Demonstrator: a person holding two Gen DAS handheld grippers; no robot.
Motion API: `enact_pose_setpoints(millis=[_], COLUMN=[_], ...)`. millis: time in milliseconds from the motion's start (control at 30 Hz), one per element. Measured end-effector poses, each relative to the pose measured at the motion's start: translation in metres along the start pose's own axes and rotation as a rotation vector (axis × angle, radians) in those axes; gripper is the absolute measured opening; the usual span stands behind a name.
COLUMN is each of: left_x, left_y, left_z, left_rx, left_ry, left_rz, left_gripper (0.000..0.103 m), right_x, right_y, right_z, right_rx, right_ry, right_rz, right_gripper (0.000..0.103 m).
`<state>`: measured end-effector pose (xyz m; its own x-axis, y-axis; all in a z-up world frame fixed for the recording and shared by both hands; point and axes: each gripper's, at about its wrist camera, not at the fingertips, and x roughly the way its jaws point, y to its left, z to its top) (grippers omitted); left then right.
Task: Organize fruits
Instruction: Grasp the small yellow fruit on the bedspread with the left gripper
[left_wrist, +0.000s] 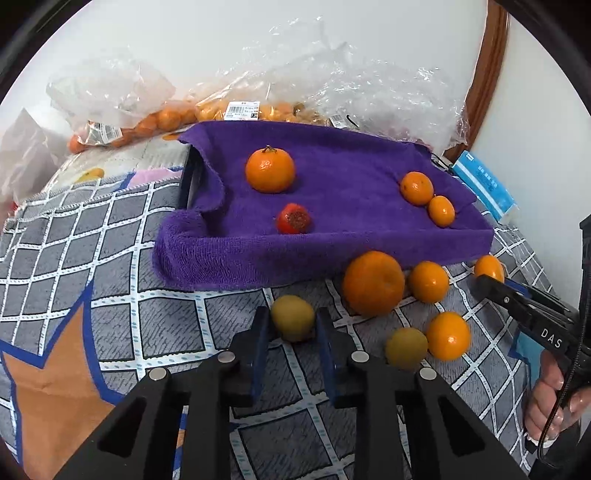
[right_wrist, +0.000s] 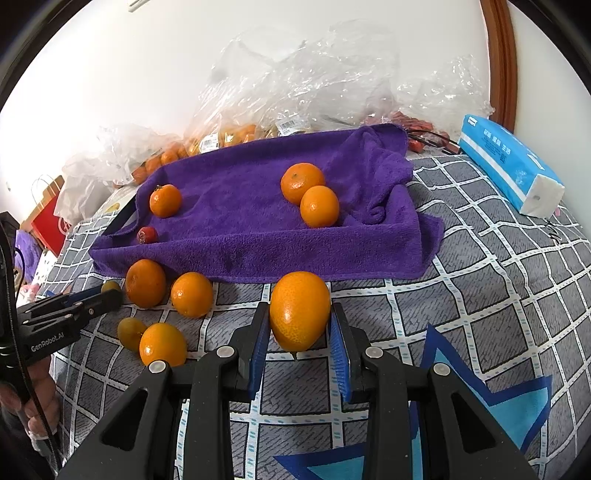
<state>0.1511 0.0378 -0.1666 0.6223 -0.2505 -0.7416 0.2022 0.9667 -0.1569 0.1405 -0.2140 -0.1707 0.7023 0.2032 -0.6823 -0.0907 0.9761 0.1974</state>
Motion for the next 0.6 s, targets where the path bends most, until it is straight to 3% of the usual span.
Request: enact_pose_setpoints(millis=[200,367,600], left_x=[-0.003,-0.02,-0.031], left_y=[0.008,0.009,0.017], left_z=[-0.001,-0.005,-0.004], left_rx=[-0.051,-0.064,-0.101], left_ry=[-0.015,-0.101,-0.155], left_rz=[-0.047,-0.048,-0.044], left_gripper=[0.024,0.024,0.024], right_x=[-0.001,-0.003,-0.008], right_y=[0.002,0.003,0.008], right_z=[0.0,0.0,0.0], right_rx=[-0.005,-0.008,-0.034], right_ry=[-0.001,-0.01,-0.034], right_rz=[0.001,0.0,0.006], right_gripper=[0.032,0.032,0.032])
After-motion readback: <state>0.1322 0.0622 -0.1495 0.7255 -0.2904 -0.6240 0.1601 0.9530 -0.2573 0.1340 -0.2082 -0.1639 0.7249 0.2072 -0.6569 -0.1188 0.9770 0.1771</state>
